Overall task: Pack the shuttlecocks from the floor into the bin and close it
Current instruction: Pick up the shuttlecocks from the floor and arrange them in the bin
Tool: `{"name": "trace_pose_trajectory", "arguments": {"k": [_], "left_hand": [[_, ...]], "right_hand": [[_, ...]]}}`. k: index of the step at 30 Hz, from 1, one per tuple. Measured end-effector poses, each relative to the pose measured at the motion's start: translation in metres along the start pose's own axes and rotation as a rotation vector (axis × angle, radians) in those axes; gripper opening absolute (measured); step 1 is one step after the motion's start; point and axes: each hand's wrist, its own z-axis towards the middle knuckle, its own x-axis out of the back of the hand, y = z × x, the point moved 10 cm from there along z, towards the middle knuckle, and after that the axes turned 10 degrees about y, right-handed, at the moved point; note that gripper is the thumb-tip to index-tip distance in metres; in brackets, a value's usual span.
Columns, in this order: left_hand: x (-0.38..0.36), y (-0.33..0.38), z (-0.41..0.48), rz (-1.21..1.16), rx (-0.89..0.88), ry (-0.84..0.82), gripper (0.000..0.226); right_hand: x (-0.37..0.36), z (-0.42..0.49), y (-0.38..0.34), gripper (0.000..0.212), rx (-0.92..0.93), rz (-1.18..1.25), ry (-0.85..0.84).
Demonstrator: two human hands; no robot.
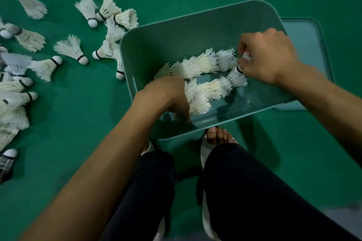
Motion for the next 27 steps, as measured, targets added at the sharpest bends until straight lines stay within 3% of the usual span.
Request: {"name": "trace_pose_trajectory", "arguments": {"k": [5,7,13,21,27], "left_hand": [[-0.003,0.01,-0.002,-0.005,-0.042,-0.011,0.037],[-0.006,0.015,-0.002,-0.027,-0.053,-0.023,0.036],[-0.027,0.024,0.007,-0.141,-0.021,-0.079,0.027],[-0.016,0.018,0.002,-0.075,-0.011,0.044,0.035],[0.004,0.014,-0.007,-0.136,-0.04,0.056,0.033]], "right_hand": [[0.011,-0.003,0.0,0.017,-0.099,-0.141,0.041],[0.003,-0.004,-0.009,0.025,-0.075,-0.201,-0.003],[-0.027,0.005,-0.017,0.022,-0.032,-0.254,-0.075],[-0.037,0.006,0.034,0.021,-0.372,0.192,-0.142],[-0.021,-0.002,0.045,0.014,-0.414,0.324,-0.194]]}}
